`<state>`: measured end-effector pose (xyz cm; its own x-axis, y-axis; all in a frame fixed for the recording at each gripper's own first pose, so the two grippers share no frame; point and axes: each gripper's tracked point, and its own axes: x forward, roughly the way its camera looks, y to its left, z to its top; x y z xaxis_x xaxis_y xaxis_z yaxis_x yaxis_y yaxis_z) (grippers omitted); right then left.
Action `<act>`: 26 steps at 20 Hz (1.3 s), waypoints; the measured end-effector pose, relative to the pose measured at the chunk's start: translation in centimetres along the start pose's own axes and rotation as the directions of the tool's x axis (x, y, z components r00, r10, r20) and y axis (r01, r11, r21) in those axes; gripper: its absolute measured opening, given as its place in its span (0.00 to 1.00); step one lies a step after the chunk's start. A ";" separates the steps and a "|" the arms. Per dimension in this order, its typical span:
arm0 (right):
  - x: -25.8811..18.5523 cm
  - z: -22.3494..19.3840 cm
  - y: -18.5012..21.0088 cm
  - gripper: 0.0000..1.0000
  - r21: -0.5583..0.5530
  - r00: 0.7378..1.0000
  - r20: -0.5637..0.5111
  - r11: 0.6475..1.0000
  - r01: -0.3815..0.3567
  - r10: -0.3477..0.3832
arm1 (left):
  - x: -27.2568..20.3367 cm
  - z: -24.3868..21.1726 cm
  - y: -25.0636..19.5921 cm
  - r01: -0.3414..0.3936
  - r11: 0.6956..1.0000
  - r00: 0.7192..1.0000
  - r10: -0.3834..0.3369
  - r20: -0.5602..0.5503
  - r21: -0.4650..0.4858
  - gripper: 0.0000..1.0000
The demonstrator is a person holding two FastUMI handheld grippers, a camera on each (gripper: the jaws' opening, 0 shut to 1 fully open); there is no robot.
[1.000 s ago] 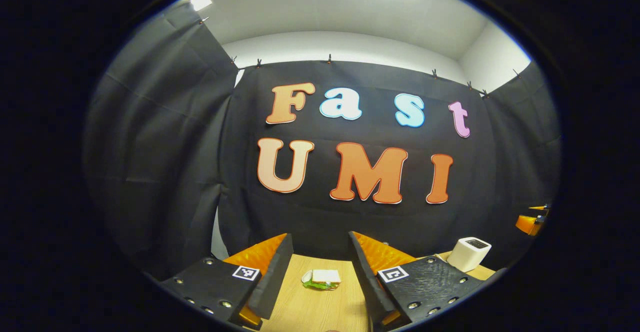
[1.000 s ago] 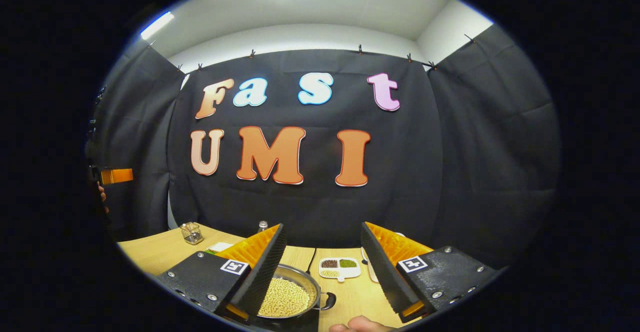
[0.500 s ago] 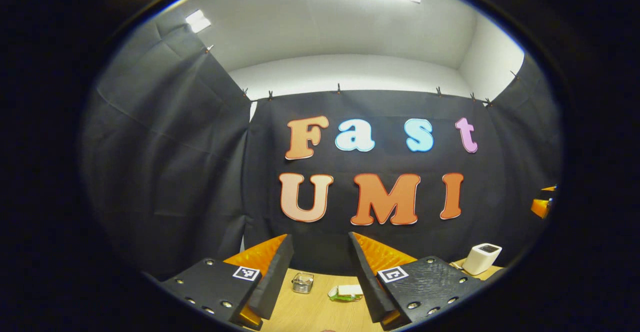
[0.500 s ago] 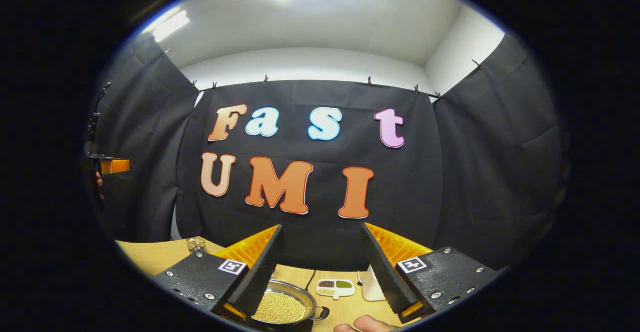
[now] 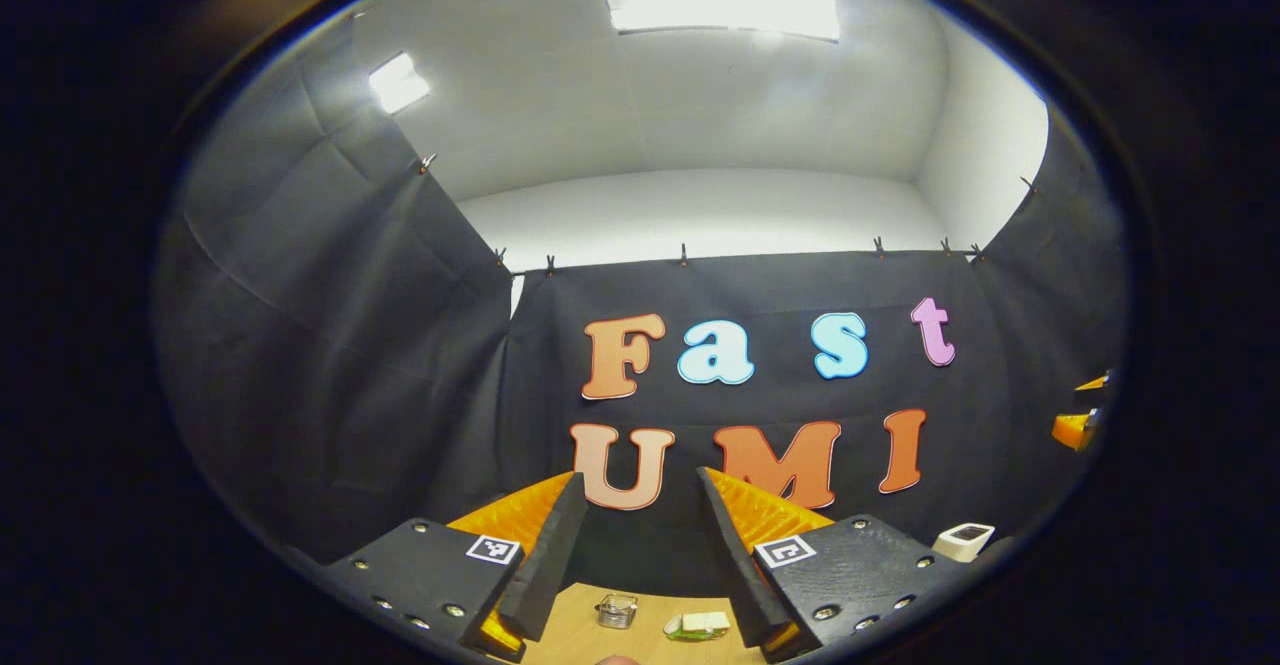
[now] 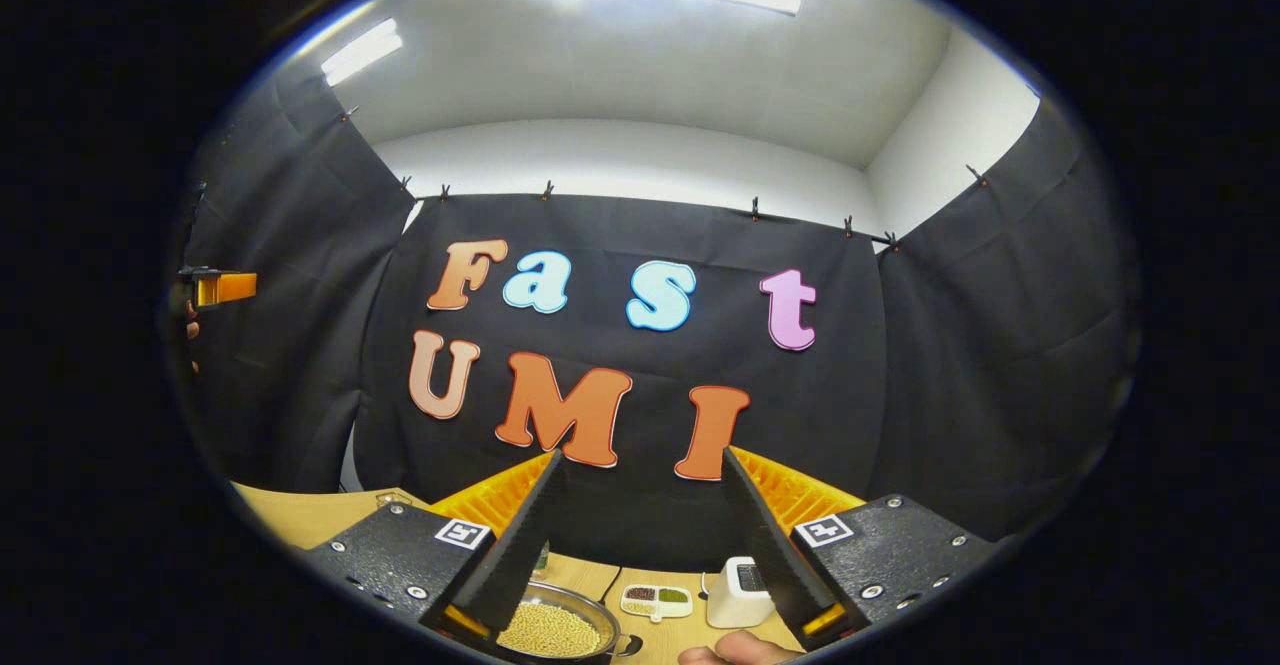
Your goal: First push the handle of the pot to place it horizontally, then grasp the pot with both hands and set it on the induction cooktop.
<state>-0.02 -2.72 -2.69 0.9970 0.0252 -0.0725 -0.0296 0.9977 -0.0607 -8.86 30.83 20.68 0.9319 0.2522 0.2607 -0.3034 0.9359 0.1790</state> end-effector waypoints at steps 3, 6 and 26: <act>-0.6 1.0 0.3 0.97 0.033 1.000 0.018 0.999 -0.014 0.014 | -0.5 -0.5 -0.8 0.016 1.000 1.000 -0.016 -0.024 0.006 0.70; -0.8 1.4 0.3 0.97 0.028 0.999 0.034 0.999 -0.022 0.021 | -0.8 -0.1 -0.6 0.006 1.000 1.000 -0.005 -0.018 0.030 0.69; -2.0 1.8 1.6 0.95 0.016 0.996 0.054 0.997 -0.076 0.075 | -0.2 -2.4 -0.4 0.019 0.997 0.998 -0.015 -0.056 0.080 0.71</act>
<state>-1.98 -1.09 -0.84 0.9944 0.1031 -0.0229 -0.1039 0.9938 -0.0391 -8.44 31.02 18.26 0.9460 0.2515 0.2044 -0.3002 0.9178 0.2598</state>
